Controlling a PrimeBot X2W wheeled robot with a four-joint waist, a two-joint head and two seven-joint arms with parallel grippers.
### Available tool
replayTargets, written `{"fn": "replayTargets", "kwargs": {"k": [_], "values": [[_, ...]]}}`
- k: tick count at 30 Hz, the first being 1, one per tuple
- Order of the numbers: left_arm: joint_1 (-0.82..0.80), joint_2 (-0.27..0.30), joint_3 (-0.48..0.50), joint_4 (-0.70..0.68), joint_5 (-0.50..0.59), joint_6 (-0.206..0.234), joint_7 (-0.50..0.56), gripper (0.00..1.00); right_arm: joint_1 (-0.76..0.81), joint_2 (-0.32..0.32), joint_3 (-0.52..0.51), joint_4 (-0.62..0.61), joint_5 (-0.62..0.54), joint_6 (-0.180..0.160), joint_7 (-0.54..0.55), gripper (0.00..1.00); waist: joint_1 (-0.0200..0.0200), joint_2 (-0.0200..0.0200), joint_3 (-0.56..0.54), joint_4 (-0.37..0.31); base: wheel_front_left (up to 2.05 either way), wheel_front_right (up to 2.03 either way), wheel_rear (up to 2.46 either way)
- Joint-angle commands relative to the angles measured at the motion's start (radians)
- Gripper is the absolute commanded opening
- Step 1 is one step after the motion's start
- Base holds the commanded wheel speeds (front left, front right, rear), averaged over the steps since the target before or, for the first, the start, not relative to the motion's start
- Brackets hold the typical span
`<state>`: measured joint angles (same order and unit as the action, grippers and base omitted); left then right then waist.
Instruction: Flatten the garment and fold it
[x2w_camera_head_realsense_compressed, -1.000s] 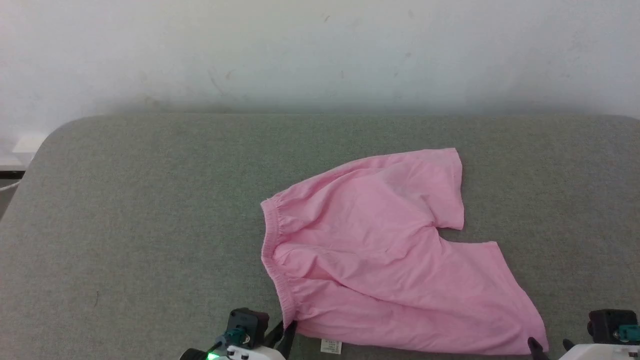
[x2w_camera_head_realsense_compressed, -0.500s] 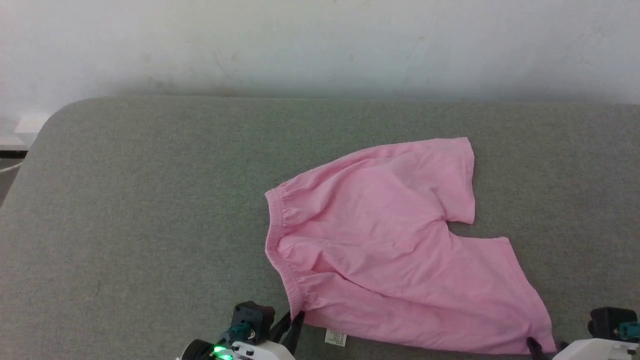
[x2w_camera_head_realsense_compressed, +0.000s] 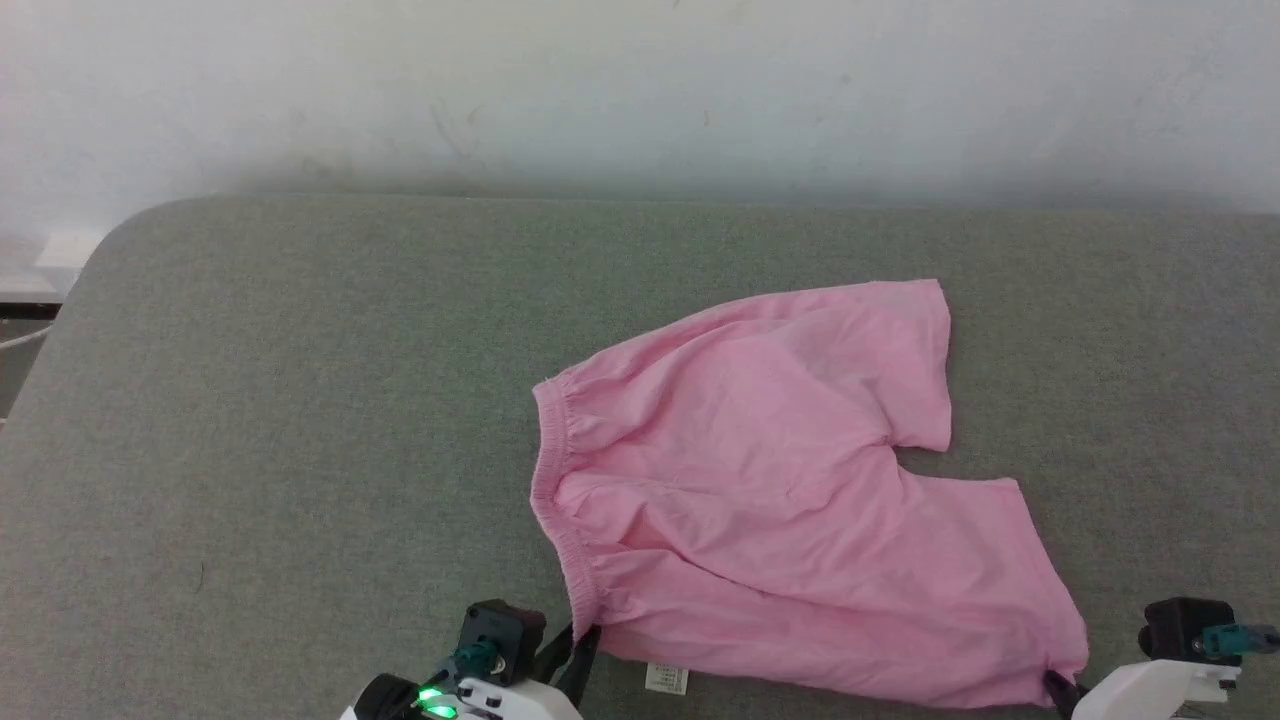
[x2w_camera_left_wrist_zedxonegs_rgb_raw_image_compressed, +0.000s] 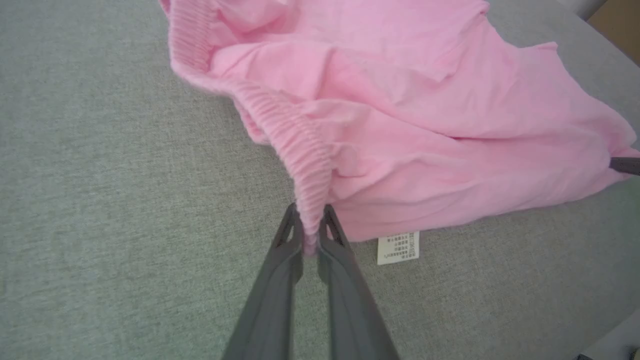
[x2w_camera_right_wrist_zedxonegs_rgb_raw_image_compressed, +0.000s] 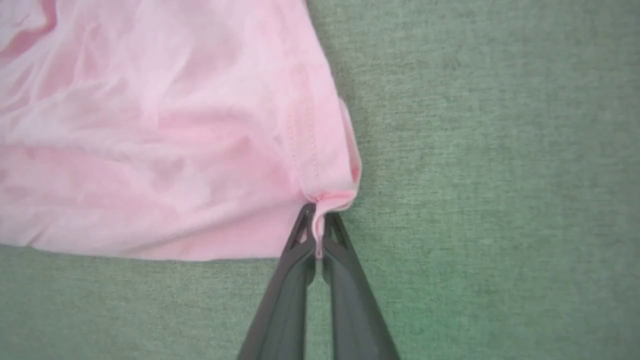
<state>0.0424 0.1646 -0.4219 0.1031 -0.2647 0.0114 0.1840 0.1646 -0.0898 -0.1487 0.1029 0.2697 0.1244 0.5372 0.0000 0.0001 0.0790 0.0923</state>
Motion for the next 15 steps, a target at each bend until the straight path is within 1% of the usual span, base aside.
{"fn": "replayTargets", "kwargs": {"k": [1, 4, 7, 9, 12, 15], "values": [[0.009, 0.010, -0.002, -0.005, -0.008, 0.001, 0.006, 0.00, 0.009, 0.011, 0.018, 0.002, 0.024, 0.006, 0.015, 0.00, 0.0000, -0.0001, -0.019, -0.004, 0.00, 0.00, 0.00], [0.023, 0.036, -0.005, -0.020, -0.011, -0.010, 0.032, 0.00, 0.006, -0.005, 0.025, -0.065, 0.088, 0.006, 0.040, 0.00, 0.0000, -0.0001, -0.047, -0.008, 0.00, 0.00, 0.00], [0.035, 0.065, 0.002, -0.059, -0.017, -0.016, 0.054, 0.00, 0.004, -0.037, 0.018, -0.159, 0.155, 0.006, 0.079, 0.00, 0.0000, -0.0001, -0.075, -0.011, 0.00, 0.00, 0.00], [0.039, 0.085, 0.011, -0.100, -0.025, -0.019, 0.074, 0.00, -0.003, -0.058, 0.008, -0.224, 0.202, 0.006, 0.109, 0.00, 0.0000, -0.0001, -0.089, -0.013, 0.00, 0.00, 0.00], [0.035, 0.123, 0.030, -0.171, -0.035, -0.027, 0.110, 0.00, -0.028, -0.073, -0.013, -0.314, 0.285, 0.006, 0.161, 0.00, 0.0000, -0.0001, -0.106, -0.015, 0.00, 0.00, 0.00], [0.015, 0.154, 0.058, -0.251, -0.057, -0.035, 0.152, 0.00, -0.068, -0.097, -0.025, -0.384, 0.357, 0.006, 0.205, 0.00, 0.0000, -0.0001, -0.117, -0.017, 0.00, 0.00, 0.00]]}}
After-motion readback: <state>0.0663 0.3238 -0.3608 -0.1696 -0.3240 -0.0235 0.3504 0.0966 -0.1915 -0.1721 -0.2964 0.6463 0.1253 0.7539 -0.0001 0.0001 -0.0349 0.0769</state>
